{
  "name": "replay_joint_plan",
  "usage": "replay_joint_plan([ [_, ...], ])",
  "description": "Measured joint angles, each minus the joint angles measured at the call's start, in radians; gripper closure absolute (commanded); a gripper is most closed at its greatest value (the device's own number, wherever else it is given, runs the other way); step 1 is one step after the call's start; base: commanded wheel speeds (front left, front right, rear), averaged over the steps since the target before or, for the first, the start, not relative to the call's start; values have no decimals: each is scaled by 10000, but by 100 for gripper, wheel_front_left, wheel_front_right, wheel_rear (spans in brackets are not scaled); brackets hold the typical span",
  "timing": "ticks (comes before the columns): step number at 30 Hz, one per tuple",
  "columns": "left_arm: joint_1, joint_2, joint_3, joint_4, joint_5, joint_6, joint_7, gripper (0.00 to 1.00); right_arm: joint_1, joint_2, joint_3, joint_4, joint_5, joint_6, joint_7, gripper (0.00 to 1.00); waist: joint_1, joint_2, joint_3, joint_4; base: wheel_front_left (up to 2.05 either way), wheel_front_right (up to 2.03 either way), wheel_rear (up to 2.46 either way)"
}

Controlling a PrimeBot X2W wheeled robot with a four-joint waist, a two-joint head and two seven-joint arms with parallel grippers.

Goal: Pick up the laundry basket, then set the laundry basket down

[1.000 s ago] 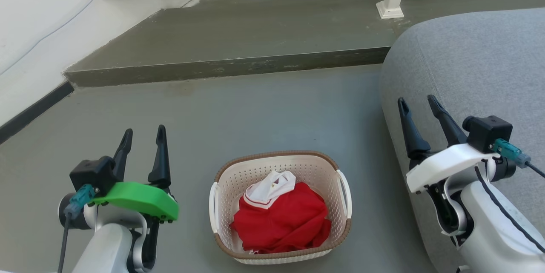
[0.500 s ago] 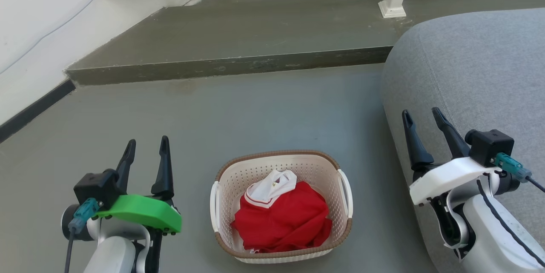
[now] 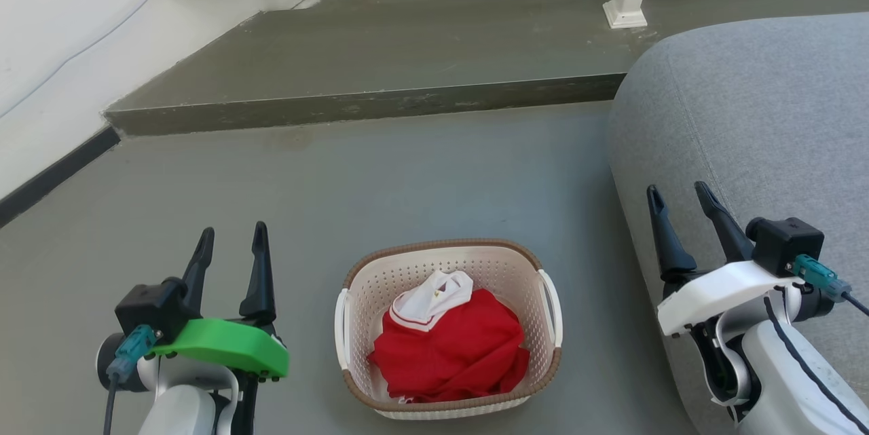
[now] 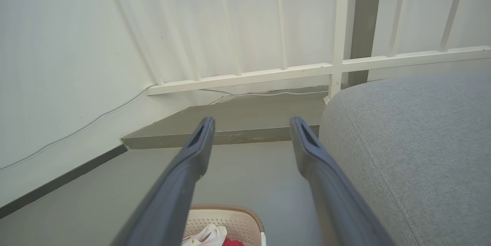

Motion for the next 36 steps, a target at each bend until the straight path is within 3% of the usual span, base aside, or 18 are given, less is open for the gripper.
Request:
replay_joint_plan([
  [7, 128, -92, 196, 0, 56, -176, 0, 0, 81, 205, -94, 0, -127, 100, 0, 0, 0, 0, 39, -5, 0, 0, 0],
  [8, 131, -105, 222, 6, 56, -219, 0, 100, 82, 215, -107, 0, -151, 104, 0, 100, 0, 0, 43, -7, 0, 0, 0],
  [16, 377, -184, 180, 378, -165, -253, 67, 100, 502, 477, -128, 339, -15, 115, 40, 100, 0, 0, 37, -6, 0, 0, 0],
  [36, 377, -238, 807, 474, -2569, -489, 828, 100, 503, 780, -1003, 288, 2426, 451, 711, 100, 0, 0, -85, 32, 0, 0, 0],
])
